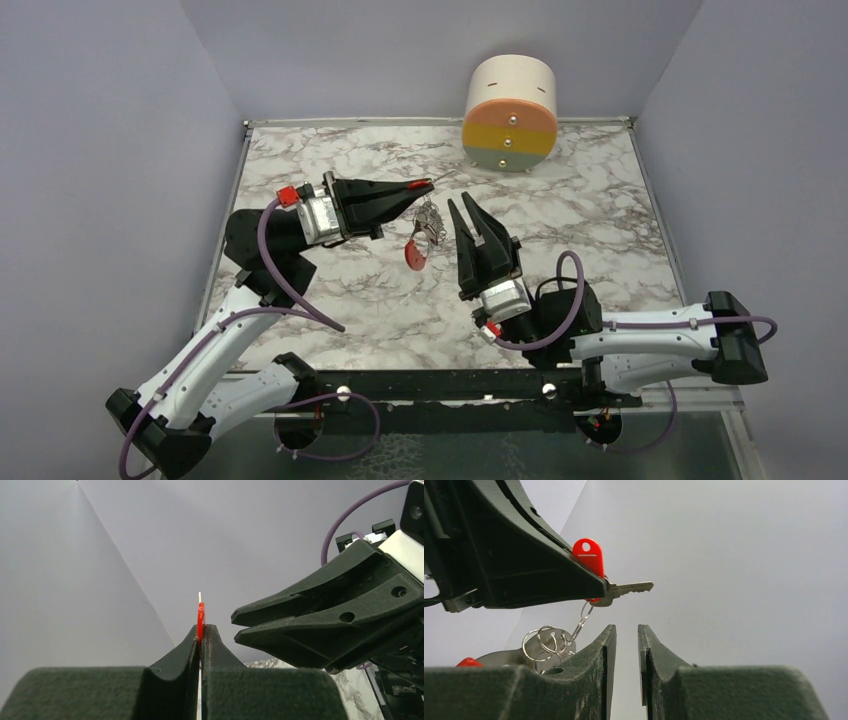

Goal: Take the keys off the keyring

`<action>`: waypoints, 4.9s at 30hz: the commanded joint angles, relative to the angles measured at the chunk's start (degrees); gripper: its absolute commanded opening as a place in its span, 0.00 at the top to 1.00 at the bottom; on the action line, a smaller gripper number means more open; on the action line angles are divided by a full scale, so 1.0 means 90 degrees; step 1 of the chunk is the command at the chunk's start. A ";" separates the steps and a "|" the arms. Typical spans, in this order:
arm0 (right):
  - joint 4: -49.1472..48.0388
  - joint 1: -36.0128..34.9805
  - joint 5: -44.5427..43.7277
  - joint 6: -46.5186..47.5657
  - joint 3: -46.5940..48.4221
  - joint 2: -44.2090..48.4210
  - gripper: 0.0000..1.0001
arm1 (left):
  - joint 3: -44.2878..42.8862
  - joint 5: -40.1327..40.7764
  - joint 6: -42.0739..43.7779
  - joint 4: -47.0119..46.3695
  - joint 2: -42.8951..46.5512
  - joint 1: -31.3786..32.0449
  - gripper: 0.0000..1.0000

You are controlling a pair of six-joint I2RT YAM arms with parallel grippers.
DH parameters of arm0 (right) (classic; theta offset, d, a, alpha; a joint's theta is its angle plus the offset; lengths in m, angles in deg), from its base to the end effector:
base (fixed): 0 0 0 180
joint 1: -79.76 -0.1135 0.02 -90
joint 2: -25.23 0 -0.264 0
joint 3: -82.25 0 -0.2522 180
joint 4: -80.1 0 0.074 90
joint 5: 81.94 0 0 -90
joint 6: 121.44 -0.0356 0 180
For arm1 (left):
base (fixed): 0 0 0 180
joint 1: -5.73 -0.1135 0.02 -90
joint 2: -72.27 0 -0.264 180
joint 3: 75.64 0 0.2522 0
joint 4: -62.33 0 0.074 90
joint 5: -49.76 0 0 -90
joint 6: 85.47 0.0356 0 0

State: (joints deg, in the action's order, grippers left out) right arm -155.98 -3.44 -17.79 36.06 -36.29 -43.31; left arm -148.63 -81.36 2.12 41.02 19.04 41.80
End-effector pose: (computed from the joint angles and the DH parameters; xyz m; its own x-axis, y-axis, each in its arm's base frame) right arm 0.0442 0.2397 0.4081 0.8285 -0.0741 -0.5551 -0.2464 0.8418 -0.4802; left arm 0.1279 -0.1222 0.4765 0.4951 -0.3998 -0.7714 0.8659 0.3005 0.4000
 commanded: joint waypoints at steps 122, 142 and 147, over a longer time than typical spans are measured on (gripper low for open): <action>0.0802 -0.0034 -0.0024 -0.0383 0.0285 -0.0099 0.99 | 0.0327 0.0986 0.0550 -0.0205 0.0452 0.0016 1.00; 0.0027 -0.0036 0.0288 -0.0294 0.0128 -0.0016 0.99 | 0.0717 0.1346 0.0559 -0.0212 0.0750 0.0015 0.97; -0.0165 -0.0037 0.0290 -0.0257 0.0118 -0.0046 0.99 | 0.0725 0.1238 0.0538 -0.0214 0.0801 0.0018 0.97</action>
State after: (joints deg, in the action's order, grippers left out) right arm -151.06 -3.44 -16.26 32.76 -34.74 -44.60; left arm -141.83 -74.44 5.79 41.76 24.99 42.61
